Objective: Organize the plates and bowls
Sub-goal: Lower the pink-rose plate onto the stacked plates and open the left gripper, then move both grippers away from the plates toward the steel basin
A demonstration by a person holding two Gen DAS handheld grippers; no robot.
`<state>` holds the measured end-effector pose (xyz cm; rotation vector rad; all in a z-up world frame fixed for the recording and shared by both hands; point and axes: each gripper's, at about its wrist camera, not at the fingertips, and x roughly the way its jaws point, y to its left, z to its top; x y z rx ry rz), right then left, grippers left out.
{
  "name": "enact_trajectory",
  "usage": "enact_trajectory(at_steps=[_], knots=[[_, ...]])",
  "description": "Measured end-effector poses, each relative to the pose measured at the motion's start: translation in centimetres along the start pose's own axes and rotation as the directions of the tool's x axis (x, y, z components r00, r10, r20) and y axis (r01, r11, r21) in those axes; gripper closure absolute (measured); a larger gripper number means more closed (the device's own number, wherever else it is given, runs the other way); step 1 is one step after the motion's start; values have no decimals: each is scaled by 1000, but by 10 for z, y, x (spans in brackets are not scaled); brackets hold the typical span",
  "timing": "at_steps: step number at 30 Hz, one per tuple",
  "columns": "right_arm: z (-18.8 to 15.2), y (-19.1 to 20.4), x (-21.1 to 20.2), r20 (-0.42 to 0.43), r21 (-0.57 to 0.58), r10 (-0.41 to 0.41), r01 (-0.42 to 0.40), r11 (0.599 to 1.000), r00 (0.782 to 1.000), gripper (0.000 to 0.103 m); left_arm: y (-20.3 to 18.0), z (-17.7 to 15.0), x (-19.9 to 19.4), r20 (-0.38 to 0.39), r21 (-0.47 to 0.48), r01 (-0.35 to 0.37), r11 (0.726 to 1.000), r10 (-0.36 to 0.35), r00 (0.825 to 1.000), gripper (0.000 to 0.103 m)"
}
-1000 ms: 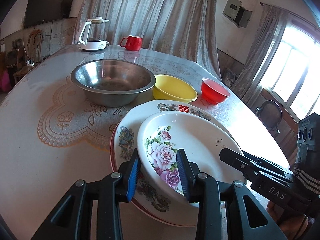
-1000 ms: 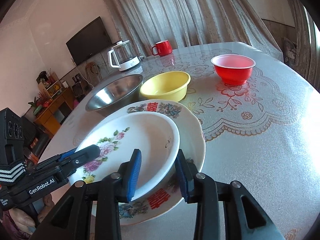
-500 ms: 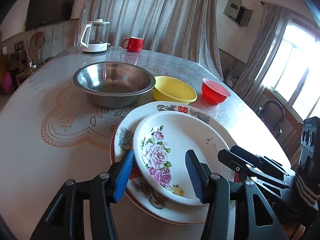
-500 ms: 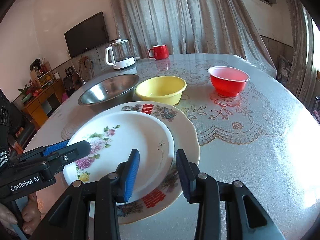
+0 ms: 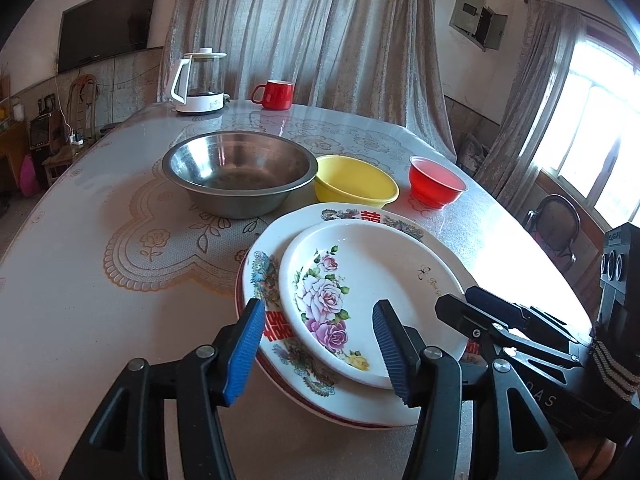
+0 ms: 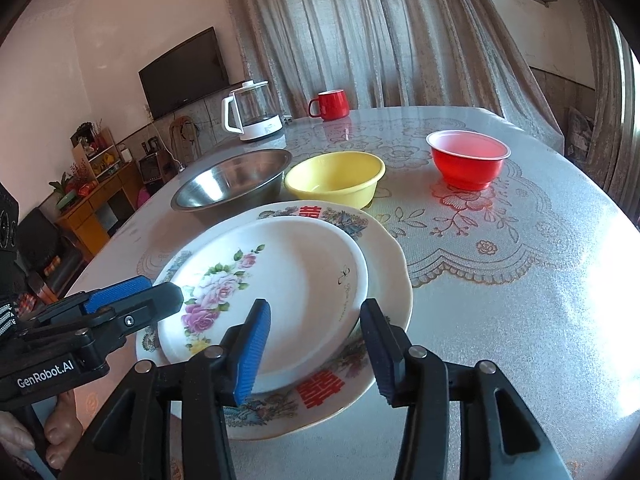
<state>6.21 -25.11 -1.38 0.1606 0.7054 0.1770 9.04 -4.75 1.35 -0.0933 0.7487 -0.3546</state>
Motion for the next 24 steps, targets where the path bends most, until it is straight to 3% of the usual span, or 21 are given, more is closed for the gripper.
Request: enact_trajectory(at_steps=[8, 15, 24], knots=[[2, -11, -6, 8, 77, 38, -39, 996, 999, 56, 10, -2, -3, -25, -42, -12, 999, 11, 1000, 40], [4, -23, -12, 21, 121, -42, 39, 992, 999, 52, 10, -4, -9, -17, -36, -66, 997, 66, 998, 40], [0, -37, -16, 10, 183, -59, 56, 982, 998, 52, 27, -10, -8, -50, -84, -120, 989, 116, 992, 40]])
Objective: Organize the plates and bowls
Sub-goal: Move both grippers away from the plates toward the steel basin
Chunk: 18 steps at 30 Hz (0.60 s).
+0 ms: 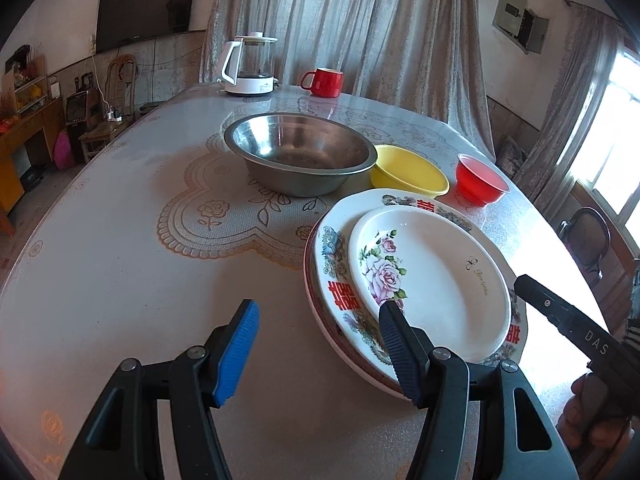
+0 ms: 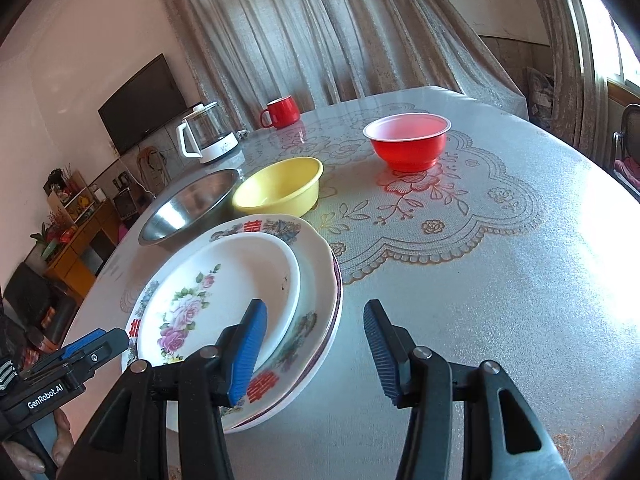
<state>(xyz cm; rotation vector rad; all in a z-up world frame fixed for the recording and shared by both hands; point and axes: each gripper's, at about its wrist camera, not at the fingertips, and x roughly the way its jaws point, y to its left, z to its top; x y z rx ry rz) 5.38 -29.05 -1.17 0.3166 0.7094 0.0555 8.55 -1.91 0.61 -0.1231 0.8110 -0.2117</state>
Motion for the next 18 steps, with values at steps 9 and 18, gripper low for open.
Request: enact_trajectory(at_steps=[9, 18], knots=[[7, 17, -7, 14, -35, 61, -60, 998, 998, 52, 11, -2, -4, 7, -16, -17, 1000, 18, 1000, 40], [15, 47, 5, -62, -54, 210, -213, 976, 976, 52, 31, -4, 0, -5, -59, -41, 997, 41, 999, 40]])
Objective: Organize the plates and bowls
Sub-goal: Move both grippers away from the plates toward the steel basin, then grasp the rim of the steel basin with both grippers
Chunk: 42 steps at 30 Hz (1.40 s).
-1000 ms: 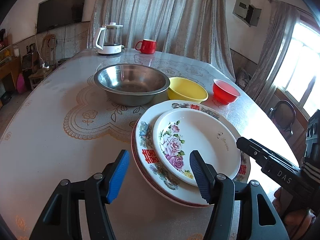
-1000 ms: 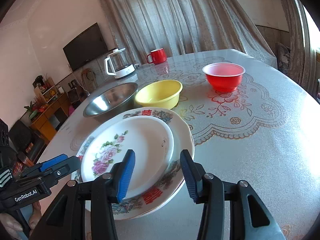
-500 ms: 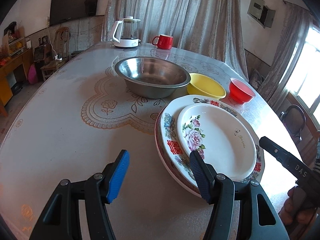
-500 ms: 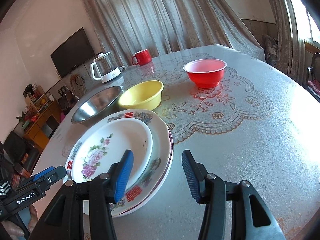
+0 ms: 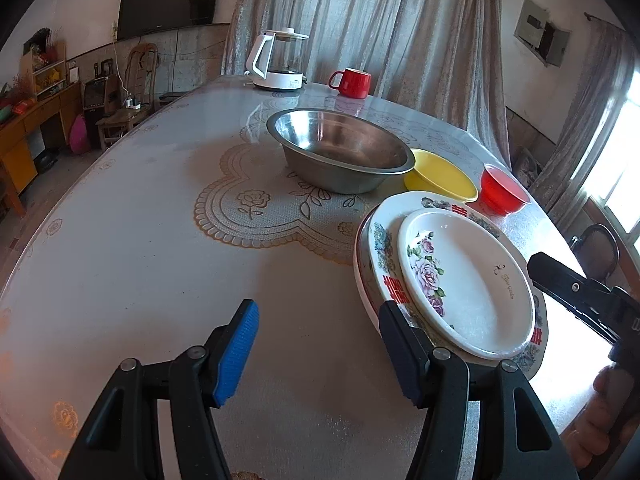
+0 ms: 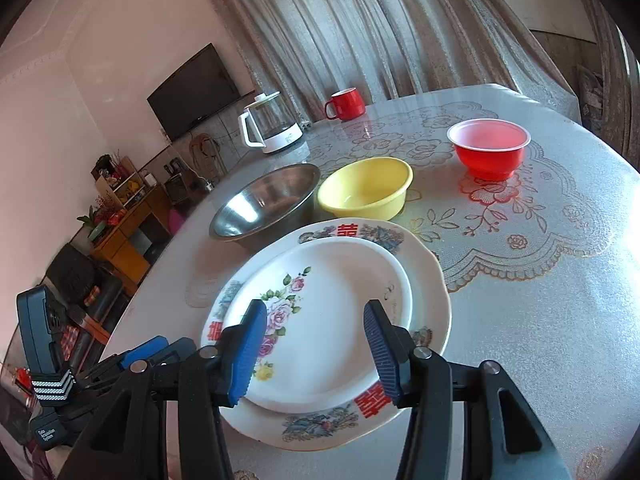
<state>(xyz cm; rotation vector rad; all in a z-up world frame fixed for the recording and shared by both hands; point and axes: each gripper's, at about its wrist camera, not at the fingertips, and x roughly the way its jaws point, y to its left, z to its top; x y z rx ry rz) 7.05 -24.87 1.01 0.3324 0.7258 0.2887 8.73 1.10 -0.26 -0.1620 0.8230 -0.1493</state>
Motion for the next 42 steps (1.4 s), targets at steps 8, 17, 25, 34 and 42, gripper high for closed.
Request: enact_trajectory(at_steps=[8, 17, 25, 34, 42], knots=[[7, 19, 22, -70, 5, 93, -93, 996, 993, 52, 23, -2, 9, -25, -56, -23, 998, 22, 999, 40], [17, 34, 42, -100, -19, 113, -116, 993, 988, 52, 48, 1, 17, -33, -113, -38, 993, 34, 999, 42], [24, 34, 58, -134, 1, 129, -130, 992, 983, 52, 56, 12, 20, -13, -112, -37, 993, 36, 999, 39], [38, 34, 71, -138, 8, 136, -136, 991, 981, 52, 60, 31, 26, 4, -123, -25, 992, 26, 1000, 39], [58, 33, 94, -138, 22, 132, -130, 991, 982, 52, 56, 64, 35, 38, -90, 12, 996, -8, 999, 48]])
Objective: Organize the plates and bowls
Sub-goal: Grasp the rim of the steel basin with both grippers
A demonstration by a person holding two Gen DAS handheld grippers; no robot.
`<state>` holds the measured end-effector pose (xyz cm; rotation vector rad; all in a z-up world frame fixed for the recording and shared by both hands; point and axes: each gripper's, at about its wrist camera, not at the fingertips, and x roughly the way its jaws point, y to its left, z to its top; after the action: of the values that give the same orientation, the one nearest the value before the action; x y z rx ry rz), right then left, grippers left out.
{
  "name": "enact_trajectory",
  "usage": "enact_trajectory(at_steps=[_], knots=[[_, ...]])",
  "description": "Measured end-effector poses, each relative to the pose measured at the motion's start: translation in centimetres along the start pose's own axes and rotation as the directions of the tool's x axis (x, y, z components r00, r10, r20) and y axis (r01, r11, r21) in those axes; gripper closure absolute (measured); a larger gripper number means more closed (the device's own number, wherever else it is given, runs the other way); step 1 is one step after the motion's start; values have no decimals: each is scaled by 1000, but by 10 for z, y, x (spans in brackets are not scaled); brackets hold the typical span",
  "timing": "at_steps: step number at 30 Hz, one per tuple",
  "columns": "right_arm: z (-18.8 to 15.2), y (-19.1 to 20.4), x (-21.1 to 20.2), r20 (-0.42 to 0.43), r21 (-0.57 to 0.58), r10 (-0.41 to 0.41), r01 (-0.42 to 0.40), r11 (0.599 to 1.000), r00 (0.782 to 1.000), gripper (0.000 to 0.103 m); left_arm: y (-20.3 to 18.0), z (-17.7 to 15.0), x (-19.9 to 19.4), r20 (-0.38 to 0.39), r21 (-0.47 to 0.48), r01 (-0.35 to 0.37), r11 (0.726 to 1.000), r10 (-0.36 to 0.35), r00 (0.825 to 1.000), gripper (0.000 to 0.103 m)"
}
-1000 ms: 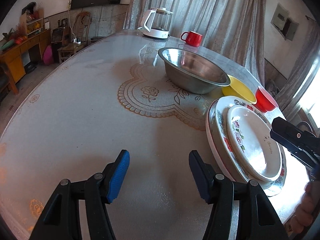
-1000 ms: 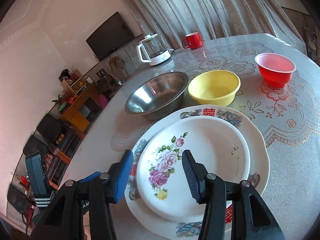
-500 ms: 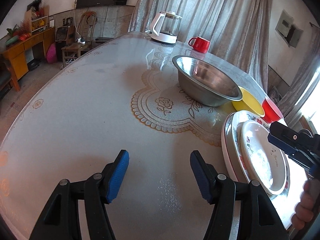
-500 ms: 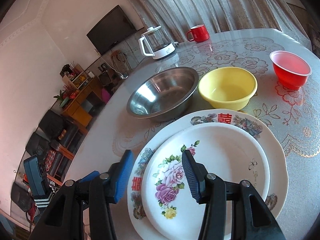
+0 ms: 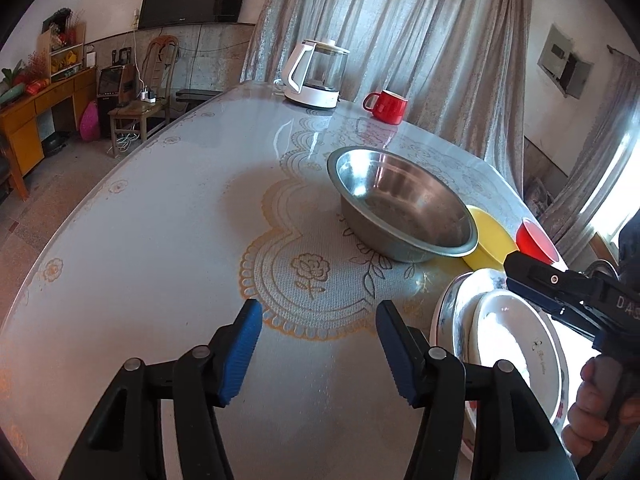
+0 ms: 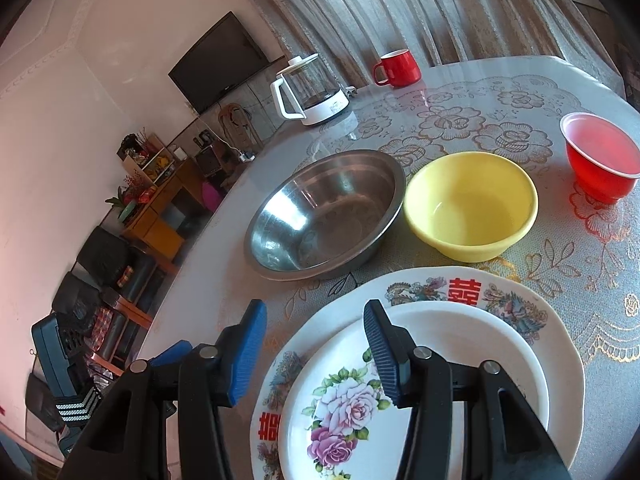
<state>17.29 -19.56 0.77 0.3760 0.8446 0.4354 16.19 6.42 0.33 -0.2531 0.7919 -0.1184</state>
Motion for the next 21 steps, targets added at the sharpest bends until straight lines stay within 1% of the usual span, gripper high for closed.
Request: enact_trajectory(at_steps=[1, 2, 9, 11, 13, 16, 17, 18, 19, 20, 21], knots=[[4, -1, 4, 0, 1, 0, 0, 1000, 1000, 52, 0, 6, 3, 0, -5, 9, 1000, -9, 1000, 52], [8, -1, 8, 0, 1, 0, 0, 1000, 1000, 52, -1, 13, 6, 1, -11, 18, 1000, -18, 1000, 53], [33, -13, 39, -26, 40, -30, 32, 999, 999, 52, 1, 53, 29, 39, -56, 62, 996, -60, 997, 53], [37, -16, 46, -33, 53, -39, 40, 998, 999, 52, 3, 61, 40, 27, -76, 72, 994, -71, 997, 53], [40, -20, 52, -43, 74, -50, 53, 996, 998, 52, 2, 69, 50, 20, -92, 102, 991, -101, 995, 53], [45, -24, 63, -60, 83, -62, 67, 994, 996, 52, -2, 76, 70, 5, -88, 112, 990, -112, 994, 54], [46, -24, 67, -64, 80, -66, 71, 994, 996, 52, -4, 77, 76, -7, -84, 116, 990, -117, 993, 59], [48, -24, 70, -70, 76, -74, 79, 994, 995, 58, -5, 77, 82, -25, -81, 118, 990, -121, 992, 75], [49, -24, 74, -81, 68, -86, 92, 993, 993, 67, -8, 77, 86, -42, -76, 120, 990, -124, 991, 83], [49, -23, 78, -95, 59, -99, 105, 993, 991, 71, -10, 75, 87, -41, -69, 122, 990, -125, 991, 82], [49, -22, 81, -101, 47, -115, 121, 992, 988, 72, -12, 73, 85, -30, -58, 115, 992, -117, 993, 81]])
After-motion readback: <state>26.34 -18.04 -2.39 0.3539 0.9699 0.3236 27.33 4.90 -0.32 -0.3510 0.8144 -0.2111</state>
